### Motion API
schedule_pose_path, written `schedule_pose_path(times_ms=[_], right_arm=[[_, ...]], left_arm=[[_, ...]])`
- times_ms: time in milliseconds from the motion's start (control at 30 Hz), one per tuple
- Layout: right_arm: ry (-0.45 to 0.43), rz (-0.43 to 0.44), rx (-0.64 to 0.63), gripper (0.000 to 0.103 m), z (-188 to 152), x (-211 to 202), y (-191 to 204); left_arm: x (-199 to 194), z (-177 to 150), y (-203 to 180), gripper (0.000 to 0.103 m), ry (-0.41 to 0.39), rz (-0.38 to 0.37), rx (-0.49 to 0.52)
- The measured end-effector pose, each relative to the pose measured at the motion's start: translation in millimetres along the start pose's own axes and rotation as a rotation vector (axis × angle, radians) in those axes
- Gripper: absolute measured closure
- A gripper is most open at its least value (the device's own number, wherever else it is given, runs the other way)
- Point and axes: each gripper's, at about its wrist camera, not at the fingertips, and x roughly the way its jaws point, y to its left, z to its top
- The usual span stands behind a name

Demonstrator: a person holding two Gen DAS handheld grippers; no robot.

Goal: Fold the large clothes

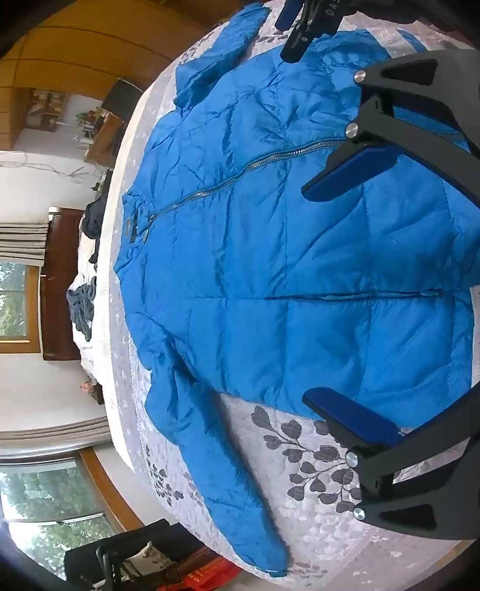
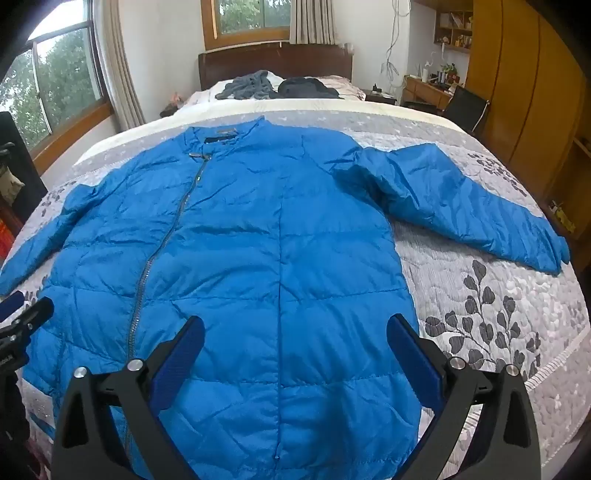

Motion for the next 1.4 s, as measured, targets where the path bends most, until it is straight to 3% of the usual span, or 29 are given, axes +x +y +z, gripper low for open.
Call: schedule_pose_path(times_ms=[1400], right_arm=[[-0.02, 0.015, 0.021, 0.004, -1.5, -2.0, -3.8]], left_arm=[[-3.6, -2.3, -0.4, 0.003, -0.009, 0.015, 0.005]])
